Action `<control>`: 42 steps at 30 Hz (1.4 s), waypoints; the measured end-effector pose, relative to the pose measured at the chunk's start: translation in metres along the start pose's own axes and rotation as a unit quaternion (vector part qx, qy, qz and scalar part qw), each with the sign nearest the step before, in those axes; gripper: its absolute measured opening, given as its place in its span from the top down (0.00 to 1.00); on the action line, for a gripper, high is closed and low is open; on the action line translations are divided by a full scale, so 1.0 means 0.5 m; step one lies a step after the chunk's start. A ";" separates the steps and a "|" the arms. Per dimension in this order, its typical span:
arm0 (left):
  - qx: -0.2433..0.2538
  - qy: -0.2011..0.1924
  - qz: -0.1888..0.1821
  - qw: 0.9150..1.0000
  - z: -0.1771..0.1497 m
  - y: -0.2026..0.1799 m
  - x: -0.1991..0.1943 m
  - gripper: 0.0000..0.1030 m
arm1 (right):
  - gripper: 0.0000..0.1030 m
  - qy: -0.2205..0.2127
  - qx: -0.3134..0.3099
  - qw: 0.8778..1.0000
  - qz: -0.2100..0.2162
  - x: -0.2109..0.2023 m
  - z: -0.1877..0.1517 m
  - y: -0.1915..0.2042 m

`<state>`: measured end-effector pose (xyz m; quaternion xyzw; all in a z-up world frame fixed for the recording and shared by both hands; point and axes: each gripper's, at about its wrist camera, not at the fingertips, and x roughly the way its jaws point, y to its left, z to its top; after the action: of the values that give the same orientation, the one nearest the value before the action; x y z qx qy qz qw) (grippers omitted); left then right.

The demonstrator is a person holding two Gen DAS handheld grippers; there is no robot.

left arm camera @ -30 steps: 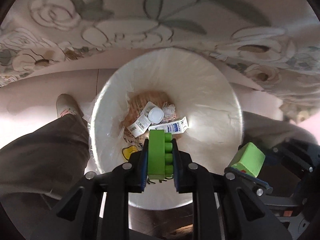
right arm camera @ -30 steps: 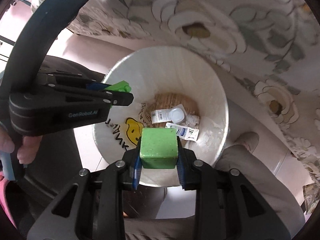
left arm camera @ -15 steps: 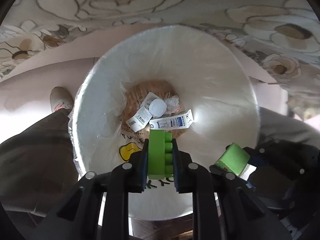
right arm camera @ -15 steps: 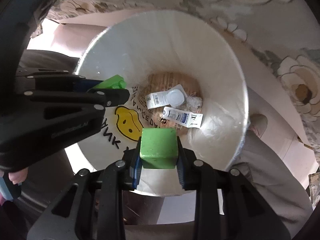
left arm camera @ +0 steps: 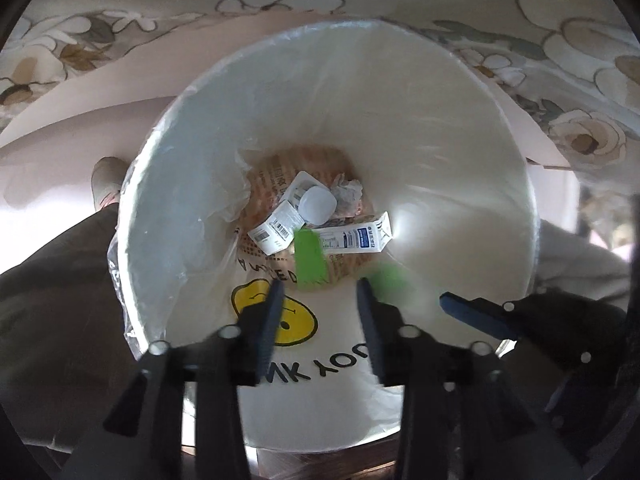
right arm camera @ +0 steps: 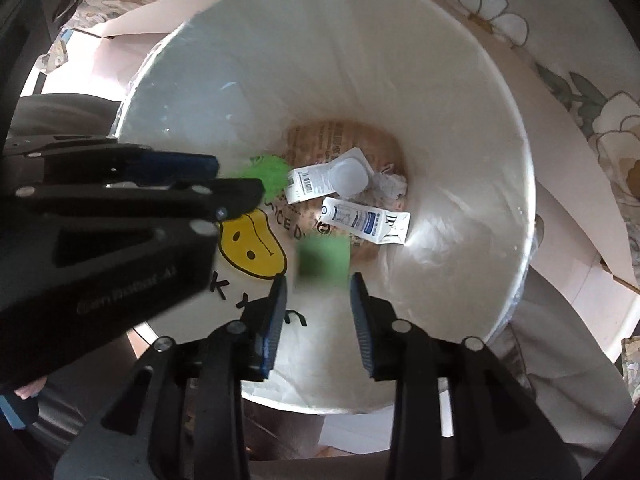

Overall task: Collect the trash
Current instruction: 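Open the left tool to drop the green brick while the right tool drops the green block, then move both open tools back toward the black foam tube and red block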

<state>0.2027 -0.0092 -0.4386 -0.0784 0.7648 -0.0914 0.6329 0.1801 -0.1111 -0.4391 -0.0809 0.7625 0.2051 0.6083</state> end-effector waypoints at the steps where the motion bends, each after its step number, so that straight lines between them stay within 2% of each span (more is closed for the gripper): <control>1: 0.000 -0.001 -0.002 1.000 0.000 0.000 -0.002 0.57 | 0.62 -0.003 -0.001 1.000 0.000 -0.002 0.000 0.001; 9: 0.005 -0.006 -0.004 1.000 -0.011 -0.002 -0.015 0.55 | 0.62 -0.018 0.006 1.000 -0.002 -0.018 -0.004 -0.009; 15: 0.020 -0.027 -0.003 0.999 -0.031 -0.015 -0.047 0.52 | 0.62 -0.034 -0.003 0.999 -0.012 -0.057 -0.018 0.000; 21: 0.058 -0.052 -0.002 0.997 -0.068 -0.030 -0.103 0.51 | 0.62 -0.056 -0.010 0.998 -0.003 -0.096 -0.043 0.012; 25: 0.089 -0.094 -0.003 0.992 -0.099 -0.046 -0.181 0.51 | 0.62 -0.075 -0.016 0.997 0.006 -0.143 -0.070 0.017; 30: 0.125 -0.163 0.007 0.979 -0.135 -0.069 -0.297 0.50 | 0.62 -0.115 -0.032 0.993 0.010 -0.228 -0.101 0.024; 33: 0.141 -0.203 0.006 0.969 -0.153 -0.077 -0.373 0.45 | 0.62 -0.149 -0.049 0.988 -0.003 -0.303 -0.118 0.031; 38: 0.174 -0.271 0.026 0.946 -0.179 -0.101 -0.486 0.41 | 0.53 -0.216 -0.070 0.973 -0.029 -0.434 -0.140 0.039; 42: 0.194 -0.307 0.043 0.931 -0.182 -0.117 -0.549 0.36 | 0.52 -0.260 -0.079 0.961 -0.048 -0.523 -0.152 0.038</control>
<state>0.1645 0.0022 -0.1462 0.0548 0.5035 -0.1819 0.8428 0.1696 -0.1580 -0.1704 -0.1090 0.5548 0.2488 0.7864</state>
